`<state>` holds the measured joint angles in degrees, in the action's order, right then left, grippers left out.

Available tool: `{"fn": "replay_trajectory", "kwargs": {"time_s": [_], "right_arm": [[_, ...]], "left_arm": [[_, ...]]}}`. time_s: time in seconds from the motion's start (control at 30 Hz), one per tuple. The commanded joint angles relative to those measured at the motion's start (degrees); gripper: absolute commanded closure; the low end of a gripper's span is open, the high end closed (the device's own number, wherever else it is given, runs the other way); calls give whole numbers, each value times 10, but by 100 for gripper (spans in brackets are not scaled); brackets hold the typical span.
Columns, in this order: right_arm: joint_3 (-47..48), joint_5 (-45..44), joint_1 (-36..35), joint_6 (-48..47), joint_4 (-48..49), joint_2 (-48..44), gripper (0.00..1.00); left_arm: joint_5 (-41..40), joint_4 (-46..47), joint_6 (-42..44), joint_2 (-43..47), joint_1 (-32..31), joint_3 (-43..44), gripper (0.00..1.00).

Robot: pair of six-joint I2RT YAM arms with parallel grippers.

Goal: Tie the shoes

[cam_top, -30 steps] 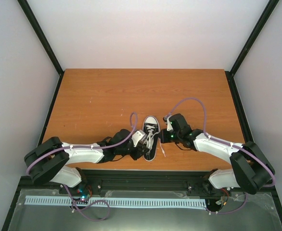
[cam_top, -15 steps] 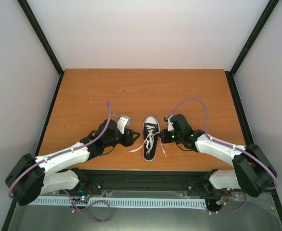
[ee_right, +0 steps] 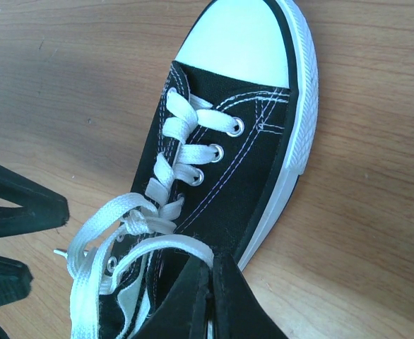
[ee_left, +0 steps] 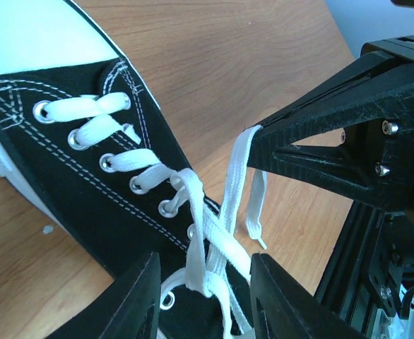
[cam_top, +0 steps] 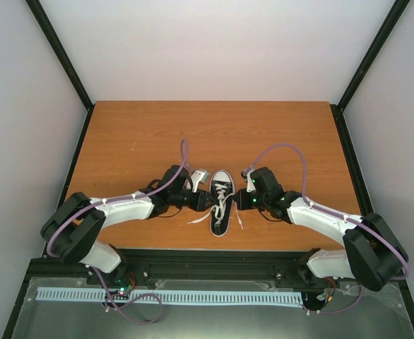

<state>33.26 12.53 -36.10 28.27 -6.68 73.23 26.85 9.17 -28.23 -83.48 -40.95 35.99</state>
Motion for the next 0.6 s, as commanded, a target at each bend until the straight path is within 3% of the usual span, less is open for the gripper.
{"fn": "replay_trajectory", "kwargs": {"time_s": [0.0,0.23,0.47,0.57], "right_arm": [[3,-6,-3,-3,4,-8,97],[4,-9,-3,-4,-2,-11,97],[5,-8,-3,-7,-3,-12,97],[5,-3,-3,-15,-3,-15,97]], "left_arm": [[36,23,14,-29,3,33,65],[42,22,19,-55,3,44,80],[41,20,18,-67,3,47,88],[33,34,17,-60,3,41,99]]}}
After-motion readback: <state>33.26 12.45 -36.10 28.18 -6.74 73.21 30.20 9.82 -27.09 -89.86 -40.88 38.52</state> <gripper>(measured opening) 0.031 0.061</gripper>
